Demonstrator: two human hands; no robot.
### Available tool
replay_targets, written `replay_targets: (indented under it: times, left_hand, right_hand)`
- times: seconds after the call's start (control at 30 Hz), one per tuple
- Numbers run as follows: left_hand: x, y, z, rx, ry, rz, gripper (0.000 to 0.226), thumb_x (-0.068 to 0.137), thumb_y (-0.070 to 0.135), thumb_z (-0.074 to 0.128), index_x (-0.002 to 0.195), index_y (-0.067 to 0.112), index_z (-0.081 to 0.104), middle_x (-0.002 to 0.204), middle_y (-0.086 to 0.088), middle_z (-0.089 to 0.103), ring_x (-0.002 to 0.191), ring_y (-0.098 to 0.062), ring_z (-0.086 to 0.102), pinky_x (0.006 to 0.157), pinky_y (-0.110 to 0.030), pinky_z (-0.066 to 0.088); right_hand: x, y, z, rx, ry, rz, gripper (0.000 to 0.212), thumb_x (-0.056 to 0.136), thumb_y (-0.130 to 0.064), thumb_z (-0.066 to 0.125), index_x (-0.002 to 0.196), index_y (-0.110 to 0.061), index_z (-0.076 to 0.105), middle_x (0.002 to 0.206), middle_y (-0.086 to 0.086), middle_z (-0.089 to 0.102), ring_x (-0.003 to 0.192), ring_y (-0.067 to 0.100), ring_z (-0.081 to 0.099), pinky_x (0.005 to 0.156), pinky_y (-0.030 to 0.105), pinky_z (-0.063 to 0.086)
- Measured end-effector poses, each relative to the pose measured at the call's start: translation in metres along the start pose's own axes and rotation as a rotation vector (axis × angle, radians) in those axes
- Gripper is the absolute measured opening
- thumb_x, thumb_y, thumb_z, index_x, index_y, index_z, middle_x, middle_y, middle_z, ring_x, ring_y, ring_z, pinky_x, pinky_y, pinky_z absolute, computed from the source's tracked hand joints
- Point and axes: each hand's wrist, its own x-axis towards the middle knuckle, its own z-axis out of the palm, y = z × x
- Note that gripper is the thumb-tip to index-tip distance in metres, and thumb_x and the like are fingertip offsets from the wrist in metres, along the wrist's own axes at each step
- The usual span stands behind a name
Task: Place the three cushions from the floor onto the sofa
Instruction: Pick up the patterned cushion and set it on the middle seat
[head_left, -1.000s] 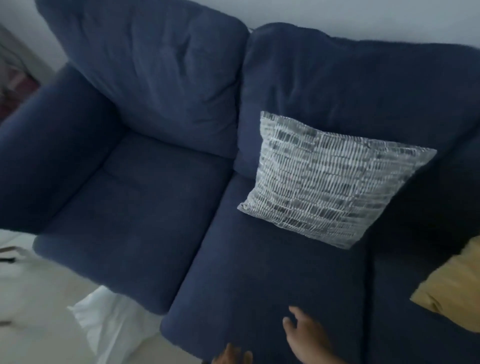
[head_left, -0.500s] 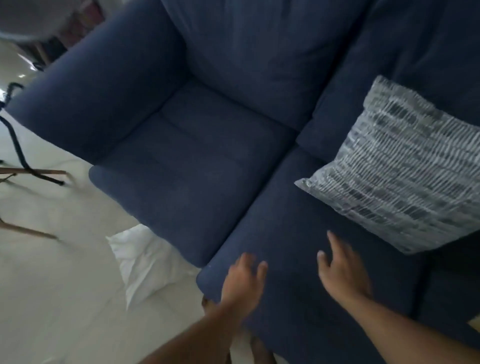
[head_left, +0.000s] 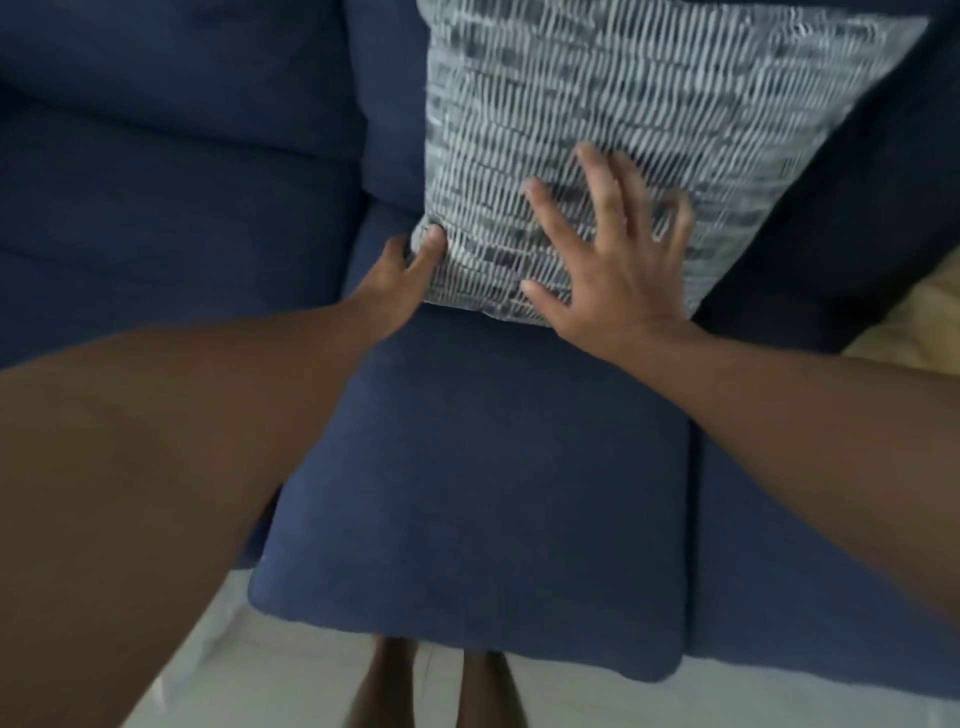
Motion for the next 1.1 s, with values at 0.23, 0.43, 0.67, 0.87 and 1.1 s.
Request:
replay_targets:
  times: [0.23, 0.43, 0.67, 0.87, 1.1]
  left_hand:
    - [-0.002, 0.008, 0.023, -0.011, 0.054, -0.185, 0.097, 0.095, 0.085, 0.017, 0.157, 0.016, 0.046, 0.148, 0.000, 0.056, 0.134, -0.025, 0.054, 0.107, -0.038, 0.039]
    - [-0.014, -0.010, 0.011, -0.079, 0.195, -0.208, 0.094, 0.082, 0.097, 0.020, 0.108, 0.015, 0.059, 0.098, -0.005, 0.064, 0.090, -0.031, 0.058, 0.079, -0.045, 0.048]
    - [-0.043, -0.044, 0.008, 0.123, 0.170, -0.215, 0.057, 0.101, 0.049, 0.060, 0.152, 0.028, 0.045, 0.145, -0.008, 0.059, 0.129, -0.035, 0.058, 0.110, -0.051, 0.049]
    - [-0.005, -0.024, -0.003, 0.397, 0.138, -0.222, 0.042, 0.100, 0.047, 0.063, 0.139, 0.032, 0.066, 0.144, -0.002, 0.062, 0.137, -0.032, 0.054, 0.121, -0.051, 0.034]
    - [0.007, -0.018, -0.010, 0.615, 0.129, -0.301, 0.042, 0.104, 0.050, 0.059, 0.137, 0.025, 0.067, 0.146, -0.006, 0.060, 0.141, -0.034, 0.049, 0.123, -0.054, 0.026]
  right_hand:
    - [0.015, -0.007, -0.003, 0.025, -0.076, 0.083, 0.095, 0.092, -0.080, 0.049, 0.169, -0.039, 0.012, 0.180, 0.008, -0.001, 0.164, 0.038, 0.008, 0.120, 0.079, 0.014]
    - [0.001, -0.022, -0.010, 0.025, -0.009, -0.005, 0.085, 0.095, -0.068, 0.053, 0.167, -0.030, 0.029, 0.178, 0.012, 0.013, 0.162, 0.040, 0.018, 0.121, 0.078, 0.014]
    - [-0.052, -0.027, 0.006, 0.125, 0.036, 0.064, 0.066, 0.091, -0.035, 0.071, 0.150, -0.016, 0.052, 0.159, 0.011, 0.045, 0.142, 0.038, 0.046, 0.114, 0.064, 0.036]
    - [-0.060, 0.022, 0.021, 0.181, -0.143, 0.515, 0.075, 0.097, -0.043, 0.066, 0.159, -0.015, 0.035, 0.160, 0.014, 0.037, 0.140, 0.043, 0.041, 0.106, 0.061, 0.039]
    - [-0.075, 0.054, 0.030, 0.130, -0.128, 0.371, 0.076, 0.097, -0.045, 0.062, 0.163, -0.023, 0.033, 0.163, 0.009, 0.036, 0.142, 0.039, 0.042, 0.108, 0.060, 0.040]
